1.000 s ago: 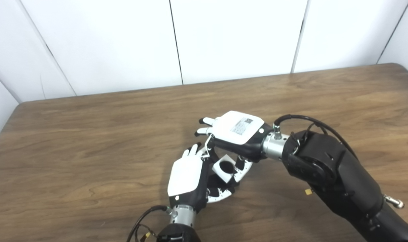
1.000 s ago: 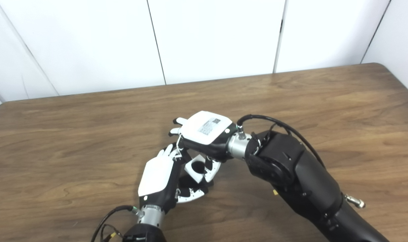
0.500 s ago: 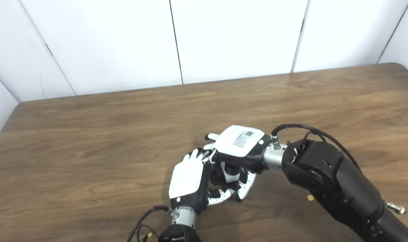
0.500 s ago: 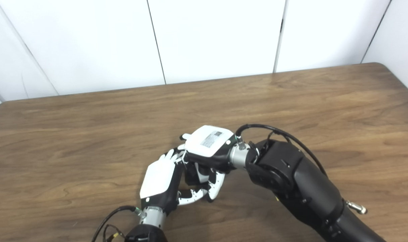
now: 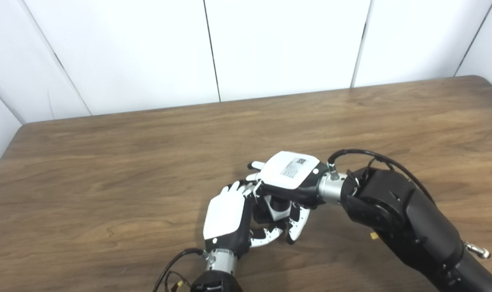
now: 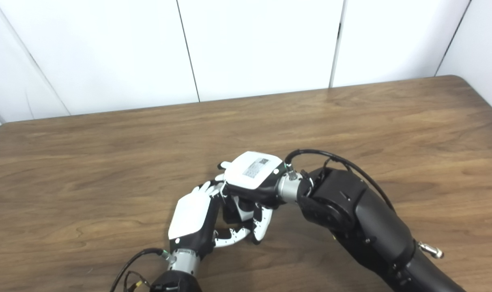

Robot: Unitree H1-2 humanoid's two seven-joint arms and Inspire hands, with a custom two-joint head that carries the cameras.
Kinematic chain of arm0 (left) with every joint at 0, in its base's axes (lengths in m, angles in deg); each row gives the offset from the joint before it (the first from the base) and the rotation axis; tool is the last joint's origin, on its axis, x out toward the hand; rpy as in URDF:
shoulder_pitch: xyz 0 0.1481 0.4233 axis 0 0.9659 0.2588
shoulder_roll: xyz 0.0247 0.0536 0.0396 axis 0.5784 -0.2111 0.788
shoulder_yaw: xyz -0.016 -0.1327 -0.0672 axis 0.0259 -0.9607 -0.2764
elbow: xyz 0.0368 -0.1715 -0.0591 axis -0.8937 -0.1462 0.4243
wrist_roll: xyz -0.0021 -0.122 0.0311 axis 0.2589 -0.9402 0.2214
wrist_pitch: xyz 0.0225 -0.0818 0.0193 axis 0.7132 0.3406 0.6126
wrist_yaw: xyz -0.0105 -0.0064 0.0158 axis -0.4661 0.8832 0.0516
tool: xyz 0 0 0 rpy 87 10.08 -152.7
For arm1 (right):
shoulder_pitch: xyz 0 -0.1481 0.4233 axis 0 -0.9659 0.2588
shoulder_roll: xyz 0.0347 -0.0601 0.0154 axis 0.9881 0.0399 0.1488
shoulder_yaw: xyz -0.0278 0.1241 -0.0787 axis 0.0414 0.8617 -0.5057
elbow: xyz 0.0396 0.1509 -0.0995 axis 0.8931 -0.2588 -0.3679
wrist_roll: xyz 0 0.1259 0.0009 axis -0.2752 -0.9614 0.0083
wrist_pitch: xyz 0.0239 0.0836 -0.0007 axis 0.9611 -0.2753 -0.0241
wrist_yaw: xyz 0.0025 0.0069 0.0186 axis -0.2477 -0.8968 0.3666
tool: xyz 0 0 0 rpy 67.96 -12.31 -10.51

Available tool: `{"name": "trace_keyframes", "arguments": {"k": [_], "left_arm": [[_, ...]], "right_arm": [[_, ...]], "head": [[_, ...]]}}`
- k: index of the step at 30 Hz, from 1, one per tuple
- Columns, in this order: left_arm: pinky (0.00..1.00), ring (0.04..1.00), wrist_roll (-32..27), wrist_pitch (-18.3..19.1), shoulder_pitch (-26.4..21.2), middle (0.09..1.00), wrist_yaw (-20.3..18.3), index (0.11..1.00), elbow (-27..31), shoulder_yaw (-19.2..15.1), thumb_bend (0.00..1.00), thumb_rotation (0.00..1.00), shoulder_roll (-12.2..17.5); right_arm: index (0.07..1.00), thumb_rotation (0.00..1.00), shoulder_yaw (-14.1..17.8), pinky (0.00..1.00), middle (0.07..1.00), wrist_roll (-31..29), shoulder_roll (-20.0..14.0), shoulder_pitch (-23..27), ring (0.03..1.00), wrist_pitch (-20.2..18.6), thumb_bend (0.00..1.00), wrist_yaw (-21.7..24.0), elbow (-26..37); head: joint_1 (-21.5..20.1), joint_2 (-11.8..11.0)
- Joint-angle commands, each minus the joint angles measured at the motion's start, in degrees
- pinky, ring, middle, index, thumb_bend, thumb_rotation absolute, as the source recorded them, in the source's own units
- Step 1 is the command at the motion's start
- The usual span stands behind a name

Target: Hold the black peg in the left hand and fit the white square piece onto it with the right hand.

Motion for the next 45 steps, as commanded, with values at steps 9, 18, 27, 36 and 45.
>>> {"name": "trace_keyframes", "arguments": {"k": [9,18,27,36,45], "left_arm": [[0.93,0.934,-1.53,-0.25,1.85,0.884,1.31,0.824,1.29,-0.78,0.9,0.31,-1.41],[0.92,0.922,-1.24,1.24,2.0,0.876,-1.38,0.816,4.9,-2.85,0.9,0.35,-0.68],[0.91,0.924,-2.92,2.29,1.73,0.87,-4.92,0.816,9.56,-7.68,0.92,0.39,-0.14],[0.79,0.892,-15.89,3.08,2.39,0.888,-12.24,0.848,15.78,-19.31,0.91,0.44,-1.27],[0.82,0.901,-40.25,-10.93,6.14,0.94,-5.14,0.929,14.25,-29.99,0.6,0.8,1.26]], "right_arm": [[0.7,0.36,4.43,0.88,0.925,-3.62,0.46,1.87,1.0,-0.12,0.98,-3.79,-0.99],[0.703,0.39,7.94,0.88,0.918,-7.9,0.95,2.98,1.0,-2.78,0.99,-4.15,-0.31],[0.691,0.38,11.38,0.84,0.912,-10.87,0.65,3.96,0.998,-6.24,1.0,-4.58,0.27],[0.744,0.42,16.91,0.82,0.907,-17.07,0.24,-0.12,0.964,-9.31,0.99,-8.87,-0.91],[0.939,0.69,29.32,0.82,0.936,-32.22,5.93,-11.02,0.913,-15.0,0.86,-20.62,-3.4]], "head": [[0.38,-0.08],[0.51,-0.24],[0.66,-0.18],[0.8,-0.62],[-0.05,-0.7]]}}
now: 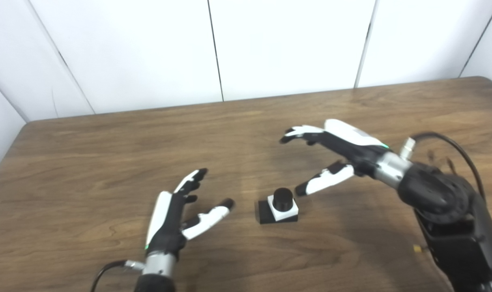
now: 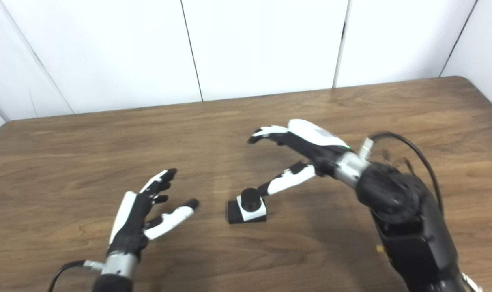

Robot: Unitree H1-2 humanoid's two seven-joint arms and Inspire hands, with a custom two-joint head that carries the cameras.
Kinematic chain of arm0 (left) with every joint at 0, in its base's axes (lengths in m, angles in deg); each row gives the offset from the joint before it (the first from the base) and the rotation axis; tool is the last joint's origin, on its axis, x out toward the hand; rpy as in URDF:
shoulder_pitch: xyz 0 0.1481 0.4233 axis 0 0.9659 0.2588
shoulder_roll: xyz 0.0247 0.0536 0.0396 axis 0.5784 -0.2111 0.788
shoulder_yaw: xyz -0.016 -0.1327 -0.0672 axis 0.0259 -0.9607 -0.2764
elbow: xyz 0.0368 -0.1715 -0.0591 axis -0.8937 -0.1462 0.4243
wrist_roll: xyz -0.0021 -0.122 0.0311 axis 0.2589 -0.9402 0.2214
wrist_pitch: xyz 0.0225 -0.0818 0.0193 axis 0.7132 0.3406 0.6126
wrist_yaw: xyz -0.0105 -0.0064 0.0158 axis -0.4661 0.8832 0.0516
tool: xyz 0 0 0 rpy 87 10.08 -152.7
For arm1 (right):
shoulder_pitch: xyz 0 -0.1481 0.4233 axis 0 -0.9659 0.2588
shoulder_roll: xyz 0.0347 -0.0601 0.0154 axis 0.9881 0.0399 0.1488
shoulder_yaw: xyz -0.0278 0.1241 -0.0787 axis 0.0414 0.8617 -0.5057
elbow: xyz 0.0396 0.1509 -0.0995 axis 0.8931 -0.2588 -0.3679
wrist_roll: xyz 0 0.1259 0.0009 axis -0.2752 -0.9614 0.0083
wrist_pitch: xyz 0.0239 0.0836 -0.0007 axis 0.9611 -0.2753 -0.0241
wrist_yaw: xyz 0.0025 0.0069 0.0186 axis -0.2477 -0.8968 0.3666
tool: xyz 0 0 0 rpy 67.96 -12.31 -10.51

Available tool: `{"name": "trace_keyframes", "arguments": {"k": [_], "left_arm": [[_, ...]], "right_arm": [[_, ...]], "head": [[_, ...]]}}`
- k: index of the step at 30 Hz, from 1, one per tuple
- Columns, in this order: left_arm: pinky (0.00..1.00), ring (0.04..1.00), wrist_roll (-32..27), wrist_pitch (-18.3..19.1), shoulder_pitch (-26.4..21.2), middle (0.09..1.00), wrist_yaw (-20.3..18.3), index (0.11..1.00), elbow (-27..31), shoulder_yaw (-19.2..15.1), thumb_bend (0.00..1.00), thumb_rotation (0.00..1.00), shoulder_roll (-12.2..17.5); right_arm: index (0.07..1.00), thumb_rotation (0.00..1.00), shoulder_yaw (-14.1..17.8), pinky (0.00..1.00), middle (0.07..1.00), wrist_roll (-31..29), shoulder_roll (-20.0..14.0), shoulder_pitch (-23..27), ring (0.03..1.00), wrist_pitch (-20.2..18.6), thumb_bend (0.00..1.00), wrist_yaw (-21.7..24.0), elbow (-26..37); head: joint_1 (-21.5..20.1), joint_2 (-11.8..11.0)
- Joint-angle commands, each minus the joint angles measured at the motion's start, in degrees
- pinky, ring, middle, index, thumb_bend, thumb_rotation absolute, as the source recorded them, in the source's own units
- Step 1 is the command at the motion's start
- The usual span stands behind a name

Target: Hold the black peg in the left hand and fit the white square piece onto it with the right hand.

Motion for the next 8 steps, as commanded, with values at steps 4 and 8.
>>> {"name": "trace_keyframes", "arguments": {"k": [4,8], "left_arm": [[0.98,0.988,-19.82,-6.68,0.78,0.991,1.81,0.992,-0.4,-6.94,0.55,0.99,-0.35],[1.0,1.0,-25.99,-8.39,1.34,1.0,2.49,1.0,-1.24,-9.61,0.54,1.0,0.4]], "right_arm": [[0.962,0.79,7.65,0.88,0.968,-15.78,6.31,-2.56,0.938,-2.75,0.74,-8.18,-1.27],[0.963,0.9,11.37,0.93,0.98,-23.16,9.36,-4.62,0.967,-7.84,0.71,-11.4,-0.45]], "head": [[-1.01,-0.01],[-1.72,0.04]]}}
